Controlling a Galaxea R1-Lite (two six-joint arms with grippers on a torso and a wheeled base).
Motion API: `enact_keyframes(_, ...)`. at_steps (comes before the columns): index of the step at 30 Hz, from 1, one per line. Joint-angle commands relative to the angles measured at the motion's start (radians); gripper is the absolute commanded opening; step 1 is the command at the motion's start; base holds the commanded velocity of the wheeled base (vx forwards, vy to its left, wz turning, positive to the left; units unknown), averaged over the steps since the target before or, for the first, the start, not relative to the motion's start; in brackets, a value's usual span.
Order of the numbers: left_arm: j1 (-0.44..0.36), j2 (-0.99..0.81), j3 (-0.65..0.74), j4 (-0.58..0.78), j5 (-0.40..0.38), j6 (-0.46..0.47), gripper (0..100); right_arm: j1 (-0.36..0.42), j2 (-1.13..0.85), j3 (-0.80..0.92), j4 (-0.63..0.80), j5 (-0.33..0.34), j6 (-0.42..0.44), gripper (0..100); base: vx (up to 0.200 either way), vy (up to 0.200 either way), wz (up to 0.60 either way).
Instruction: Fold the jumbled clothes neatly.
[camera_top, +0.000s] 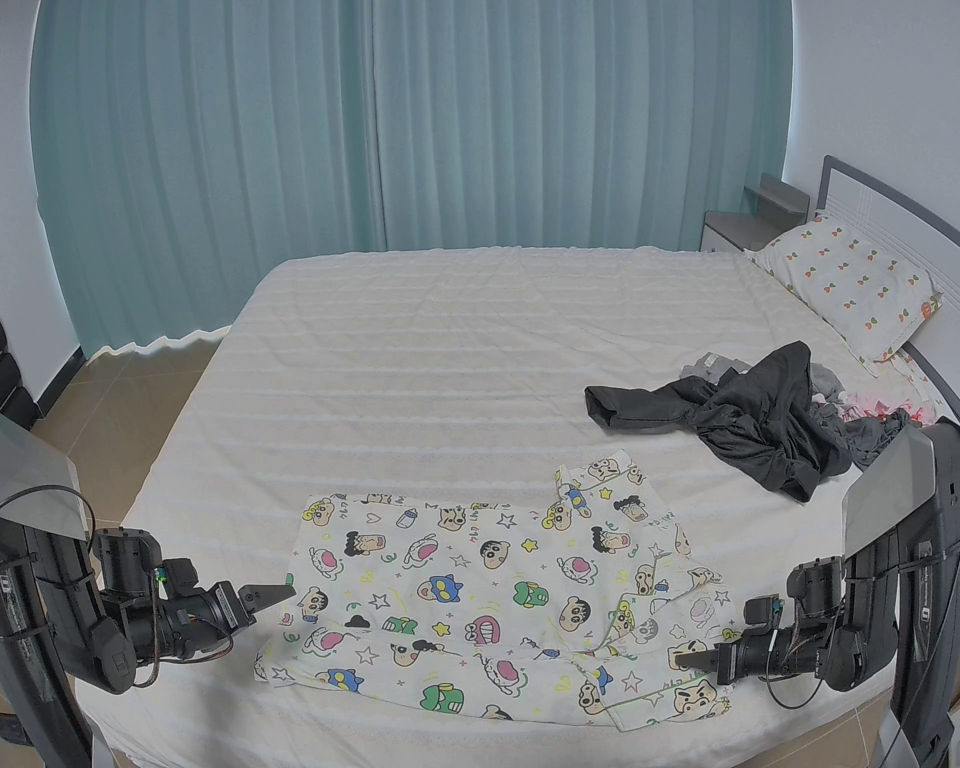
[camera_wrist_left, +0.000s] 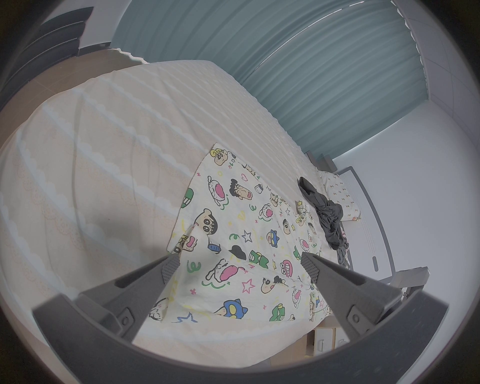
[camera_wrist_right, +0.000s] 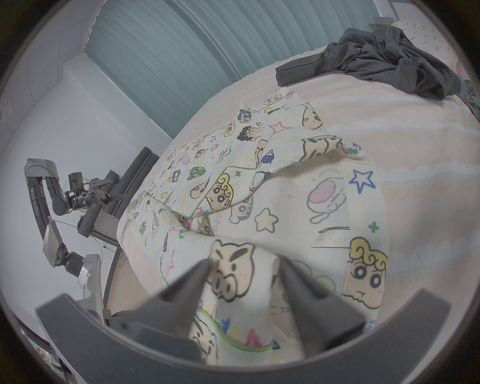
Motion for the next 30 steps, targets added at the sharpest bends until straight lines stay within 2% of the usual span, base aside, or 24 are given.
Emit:
enact_keyframes(1,0.002,0.003,0.000,-0.001,0.000,0.000,100,-0.006,0.000,0.005,-0.015,0.026,0.003,0,0.000,0.000,0.00)
enact_keyframes(4,0.002,0.003,0.000,-0.001,0.000,0.000,100,-0.023,-0.010,0.026,-0.064,0.073,0.006,0,0.000,0.000,0.00)
enact_keyframes(9,0.002,0.001,0.000,-0.001,0.002,-0.002,100,-0.035,-0.048,0.040,-0.067,0.089,0.012,0,0.000,0.000,0.00)
enact_keyframes(12,0.005,0.001,0.000,-0.001,0.002,-0.002,100,-0.035,-0.060,0.028,-0.067,0.081,0.039,0,0.000,0.000,0.00)
enact_keyframes(19,0.007,0.000,0.000,-0.001,0.002,-0.002,100,-0.032,-0.132,-0.037,-0.067,0.067,0.164,0,0.000,0.000,0.00)
enact_keyframes(23,0.007,0.000,0.000,-0.001,0.002,-0.002,100,-0.032,-0.132,-0.046,-0.067,0.061,0.167,0,0.000,0.000,0.00)
enact_keyframes(24,0.007,-0.002,0.000,-0.001,0.003,-0.002,100,-0.032,-0.123,-0.074,-0.065,0.023,0.168,0,0.000,0.000,0.00)
enact_keyframes(30,0.008,-0.002,0.000,-0.001,0.003,-0.002,100,-0.032,-0.109,-0.092,-0.065,0.018,0.168,0,0.000,0.000,0.00)
